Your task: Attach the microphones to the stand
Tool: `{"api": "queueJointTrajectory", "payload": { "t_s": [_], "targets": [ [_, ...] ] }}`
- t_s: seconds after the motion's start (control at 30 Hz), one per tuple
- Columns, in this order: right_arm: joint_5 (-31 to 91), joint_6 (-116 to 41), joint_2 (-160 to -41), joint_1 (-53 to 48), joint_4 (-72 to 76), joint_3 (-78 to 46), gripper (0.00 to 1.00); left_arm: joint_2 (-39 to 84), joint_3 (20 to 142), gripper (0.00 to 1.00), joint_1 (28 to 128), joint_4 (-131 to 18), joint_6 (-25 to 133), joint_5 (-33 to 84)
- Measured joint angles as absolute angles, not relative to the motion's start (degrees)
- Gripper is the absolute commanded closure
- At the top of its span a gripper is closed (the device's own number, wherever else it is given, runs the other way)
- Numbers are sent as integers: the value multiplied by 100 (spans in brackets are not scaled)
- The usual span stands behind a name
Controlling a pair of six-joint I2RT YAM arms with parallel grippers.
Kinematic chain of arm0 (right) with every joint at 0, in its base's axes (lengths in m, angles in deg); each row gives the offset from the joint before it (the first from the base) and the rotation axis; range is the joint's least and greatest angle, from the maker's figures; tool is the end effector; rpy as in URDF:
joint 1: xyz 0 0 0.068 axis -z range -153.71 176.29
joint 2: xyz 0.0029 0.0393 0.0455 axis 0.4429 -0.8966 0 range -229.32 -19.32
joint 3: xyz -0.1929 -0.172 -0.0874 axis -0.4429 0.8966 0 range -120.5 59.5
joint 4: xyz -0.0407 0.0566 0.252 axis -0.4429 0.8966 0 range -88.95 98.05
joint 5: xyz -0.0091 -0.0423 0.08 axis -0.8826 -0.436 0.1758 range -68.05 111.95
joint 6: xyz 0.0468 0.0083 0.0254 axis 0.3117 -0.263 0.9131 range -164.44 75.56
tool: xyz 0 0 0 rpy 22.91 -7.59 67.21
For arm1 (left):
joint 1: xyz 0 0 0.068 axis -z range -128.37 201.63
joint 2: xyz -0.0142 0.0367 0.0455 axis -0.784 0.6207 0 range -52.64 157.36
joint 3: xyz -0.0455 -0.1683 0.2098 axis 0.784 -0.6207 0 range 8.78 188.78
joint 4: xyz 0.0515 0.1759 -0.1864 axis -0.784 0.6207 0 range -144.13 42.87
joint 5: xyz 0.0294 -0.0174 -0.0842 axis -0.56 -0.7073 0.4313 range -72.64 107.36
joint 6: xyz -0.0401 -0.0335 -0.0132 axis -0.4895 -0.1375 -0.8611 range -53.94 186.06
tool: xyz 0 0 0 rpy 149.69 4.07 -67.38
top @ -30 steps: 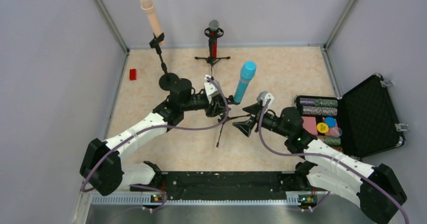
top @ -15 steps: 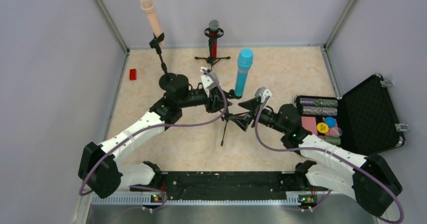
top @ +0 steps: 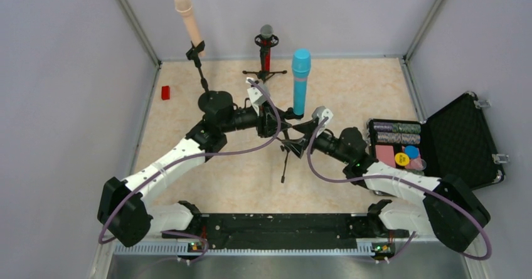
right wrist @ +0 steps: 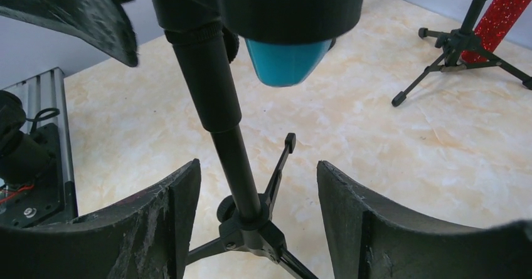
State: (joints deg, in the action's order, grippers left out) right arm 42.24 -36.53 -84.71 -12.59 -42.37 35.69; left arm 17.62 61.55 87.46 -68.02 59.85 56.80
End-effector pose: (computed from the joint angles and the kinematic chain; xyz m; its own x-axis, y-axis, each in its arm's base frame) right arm 0.1794 0.1606 0.2394 -0.0932 0.0905 -0.9915 -0.8538 0.5051 0.1263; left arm 0.2169 -0.1844 0.3392 -0.1551 0.0090 -0.9879 0.9549 0.2575 -0.1476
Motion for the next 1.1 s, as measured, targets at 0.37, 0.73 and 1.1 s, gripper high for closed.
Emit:
{"api": "queueJointTrajectory", "payload": {
  "t_s": [0.37,0.73,1.1],
  "targets": [
    [3999,-3887,-9028,-1427,-4409,3466,40,1762,6334,100,8746,-6955,5840,5693],
    [3667,-4038,-9043,-1503,-4759,3597,43,1764,6509,100,8746,-6887,5843,5673],
    [3396,-4025,-9153,-1578,-4976,3635,73,1808,6623,100,8746,-6667,5779,5405]
  ]
}}
